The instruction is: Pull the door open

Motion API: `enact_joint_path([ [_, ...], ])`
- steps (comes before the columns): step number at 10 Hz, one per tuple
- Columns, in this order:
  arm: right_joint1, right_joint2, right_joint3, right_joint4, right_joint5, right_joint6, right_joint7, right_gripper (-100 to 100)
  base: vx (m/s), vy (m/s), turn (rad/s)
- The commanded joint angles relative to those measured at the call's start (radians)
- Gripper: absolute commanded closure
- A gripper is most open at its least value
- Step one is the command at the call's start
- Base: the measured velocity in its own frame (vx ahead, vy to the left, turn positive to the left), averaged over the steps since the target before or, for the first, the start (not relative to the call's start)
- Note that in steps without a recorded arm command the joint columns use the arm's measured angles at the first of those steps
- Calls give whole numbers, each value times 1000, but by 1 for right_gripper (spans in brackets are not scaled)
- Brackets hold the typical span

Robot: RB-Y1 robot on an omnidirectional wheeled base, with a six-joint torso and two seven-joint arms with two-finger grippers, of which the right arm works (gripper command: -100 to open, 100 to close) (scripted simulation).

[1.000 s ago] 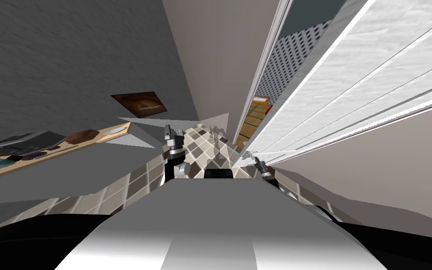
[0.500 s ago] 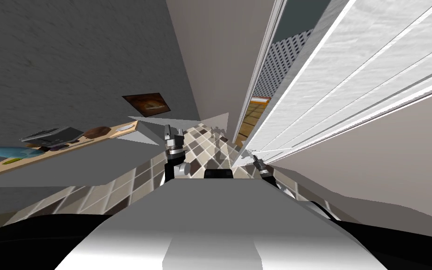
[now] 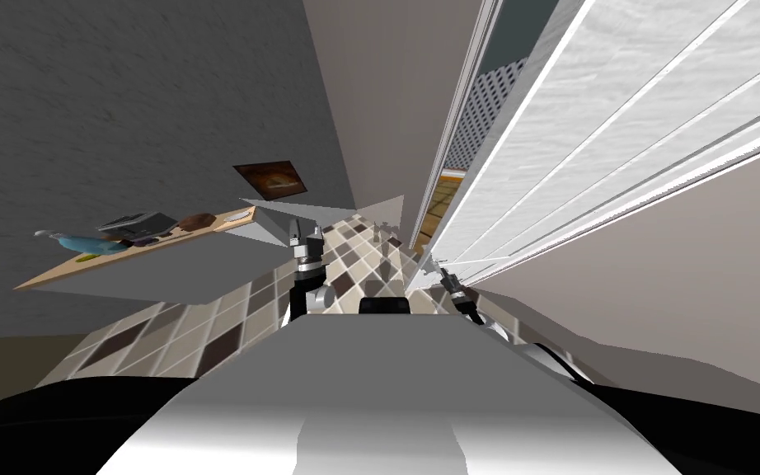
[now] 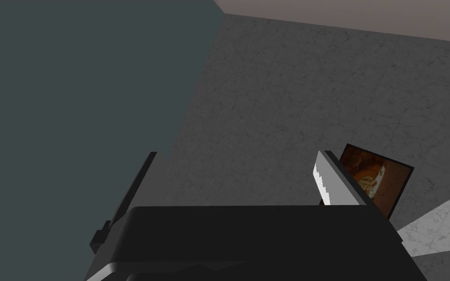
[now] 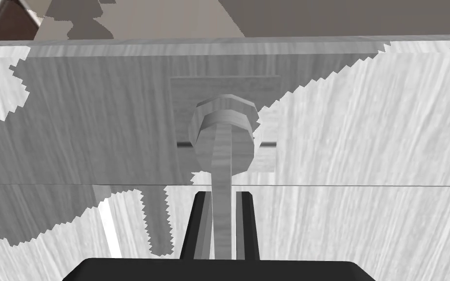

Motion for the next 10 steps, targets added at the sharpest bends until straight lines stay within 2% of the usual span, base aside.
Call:
enact_joint_path([
  [1,-4,3,30,-26,-21,28,8,100,-208,-75,106],
  [4,-26,5,70,-44,-56,66,23,100,-162,-111,86],
  [5,-26,5,70,-44,-56,66,23,100,-99,-79,37],
  [6,-11,4,68,-70,-53,82,22,100,-36,-21,14],
  [10,-35,9,64,-36,-29,64,13,100,-182,-46,123],
])
